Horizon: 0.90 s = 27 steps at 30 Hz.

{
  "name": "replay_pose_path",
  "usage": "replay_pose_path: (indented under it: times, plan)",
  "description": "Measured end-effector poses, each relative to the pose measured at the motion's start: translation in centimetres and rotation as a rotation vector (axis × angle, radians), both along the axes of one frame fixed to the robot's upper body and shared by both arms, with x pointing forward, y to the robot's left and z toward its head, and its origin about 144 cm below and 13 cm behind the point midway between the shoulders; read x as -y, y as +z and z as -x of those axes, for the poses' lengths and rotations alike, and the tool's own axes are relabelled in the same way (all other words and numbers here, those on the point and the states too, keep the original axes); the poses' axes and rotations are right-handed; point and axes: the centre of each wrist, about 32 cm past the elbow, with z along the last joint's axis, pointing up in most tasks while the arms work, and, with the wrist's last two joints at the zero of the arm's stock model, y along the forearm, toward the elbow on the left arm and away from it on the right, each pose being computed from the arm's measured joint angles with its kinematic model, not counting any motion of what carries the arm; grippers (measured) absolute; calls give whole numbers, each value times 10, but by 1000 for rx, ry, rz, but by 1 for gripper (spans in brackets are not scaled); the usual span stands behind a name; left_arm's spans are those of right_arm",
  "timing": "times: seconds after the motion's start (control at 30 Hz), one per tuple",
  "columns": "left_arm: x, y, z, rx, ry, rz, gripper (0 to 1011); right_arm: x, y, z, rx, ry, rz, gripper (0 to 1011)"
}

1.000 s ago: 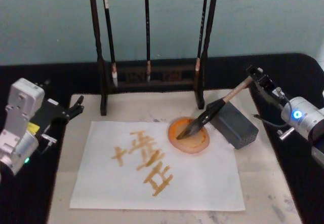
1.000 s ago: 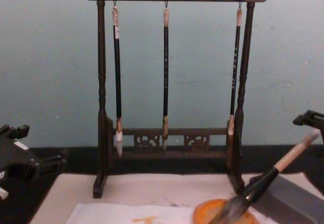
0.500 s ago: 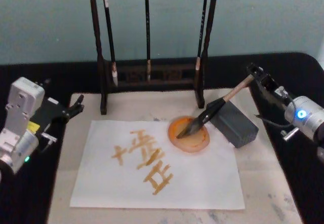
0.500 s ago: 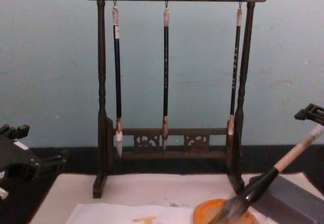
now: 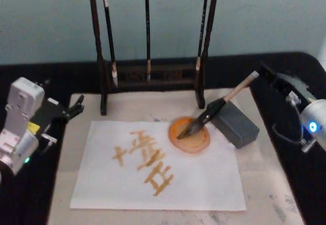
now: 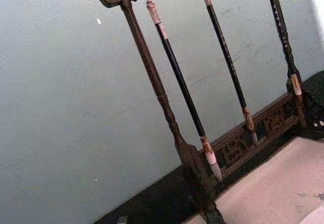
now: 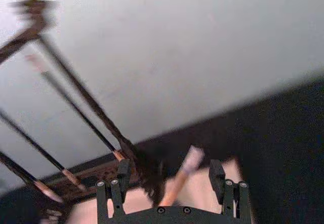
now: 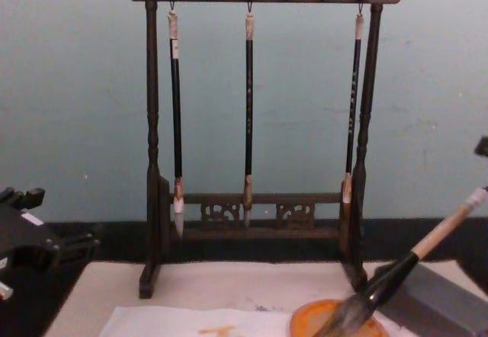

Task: Pick up the brush from the inkstone, write on the paper, then place the brush back to its original position.

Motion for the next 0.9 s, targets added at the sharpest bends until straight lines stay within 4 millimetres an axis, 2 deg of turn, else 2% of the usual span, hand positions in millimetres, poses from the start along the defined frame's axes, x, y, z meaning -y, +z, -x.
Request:
replay_pose_path:
  times: [0.2,0.33,0.57,0.9]
  plan:
    - [0,0,0,0,0,0,1010,-12,-10,7,190,22,290,1000]
    - [0,0,0,0,0,0,1010,-18,-21,10,224,36,364,1000]
    - [0,0,0,0,0,0,1010,-23,-31,12,234,65,382,1000]
    - [0,0,0,0,0,0,1010,-23,-32,12,235,64,383,1000]
